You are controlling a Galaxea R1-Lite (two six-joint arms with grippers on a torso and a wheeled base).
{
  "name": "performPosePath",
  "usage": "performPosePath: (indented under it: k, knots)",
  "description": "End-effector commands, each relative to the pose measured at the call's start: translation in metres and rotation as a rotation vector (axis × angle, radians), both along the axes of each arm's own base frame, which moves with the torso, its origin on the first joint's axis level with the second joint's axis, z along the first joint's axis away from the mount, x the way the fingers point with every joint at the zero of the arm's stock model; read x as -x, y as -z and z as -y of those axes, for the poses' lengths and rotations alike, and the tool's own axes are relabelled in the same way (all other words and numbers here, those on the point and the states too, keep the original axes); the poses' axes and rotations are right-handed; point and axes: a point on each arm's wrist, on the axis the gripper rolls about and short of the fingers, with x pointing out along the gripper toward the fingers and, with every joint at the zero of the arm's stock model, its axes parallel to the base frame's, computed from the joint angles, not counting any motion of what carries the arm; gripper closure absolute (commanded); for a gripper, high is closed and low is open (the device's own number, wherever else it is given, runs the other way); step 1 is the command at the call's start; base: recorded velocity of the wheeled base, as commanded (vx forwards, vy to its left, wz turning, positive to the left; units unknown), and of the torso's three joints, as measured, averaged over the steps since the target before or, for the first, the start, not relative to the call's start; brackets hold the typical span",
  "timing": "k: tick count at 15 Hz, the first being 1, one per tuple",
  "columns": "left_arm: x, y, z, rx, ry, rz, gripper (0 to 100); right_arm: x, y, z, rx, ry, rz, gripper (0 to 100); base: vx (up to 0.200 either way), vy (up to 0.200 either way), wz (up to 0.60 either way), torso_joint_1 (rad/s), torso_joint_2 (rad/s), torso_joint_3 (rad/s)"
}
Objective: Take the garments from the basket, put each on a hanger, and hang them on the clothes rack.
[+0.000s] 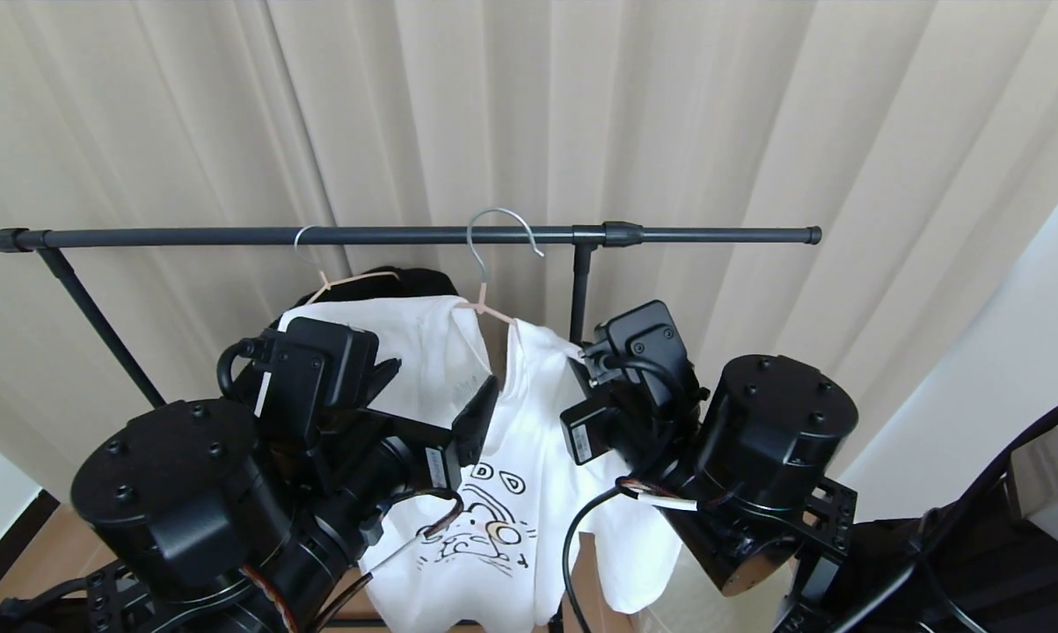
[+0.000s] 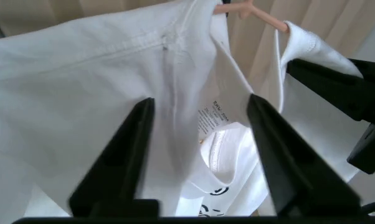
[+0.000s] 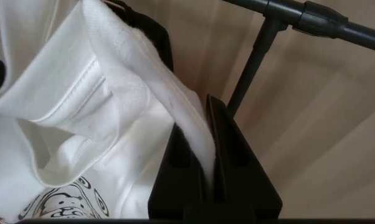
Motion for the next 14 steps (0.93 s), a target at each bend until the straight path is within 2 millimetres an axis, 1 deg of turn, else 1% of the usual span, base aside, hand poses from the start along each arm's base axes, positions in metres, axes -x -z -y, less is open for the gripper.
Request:
performPosePath:
  k: [1, 4, 7, 10, 12, 14]
  knots:
    - [0.001, 0.001, -0.001, -0.006, 0.002, -0.001, 0, 0.0, -0.002, 0.001, -0.003, 0.002, 0.004, 100, 0.0, 0.0, 0.0, 0.0, 0.0, 0.0]
    - [0.003, -0.002, -0.002, 0.0, 0.004, 0.009, 0, -0.004, -0.002, 0.004, -0.003, 0.014, 0.004, 100, 0.0, 0.0, 0.0, 0.0, 0.0, 0.0]
    - [0.005, -0.008, -0.004, 0.005, 0.003, 0.027, 0, -0.013, -0.003, 0.012, -0.005, 0.034, 0.007, 100, 0.0, 0.0, 0.0, 0.0, 0.0, 0.0]
    - [0.008, -0.016, -0.009, 0.023, -0.002, 0.05, 0, -0.025, -0.006, 0.029, -0.009, 0.037, 0.014, 100, 0.0, 0.0, 0.0, 0.0, 0.0, 0.0]
    - [0.008, -0.018, -0.01, 0.03, -0.007, 0.058, 0, -0.026, -0.01, 0.037, -0.012, 0.036, 0.019, 100, 0.0, 0.0, 0.0, 0.0, 0.0, 0.0]
    - [0.003, -0.02, -0.018, 0.02, -0.038, 0.069, 0, -0.03, -0.014, 0.048, -0.016, 0.031, 0.027, 100, 0.0, 0.0, 0.0, 0.0, 0.0, 0.0]
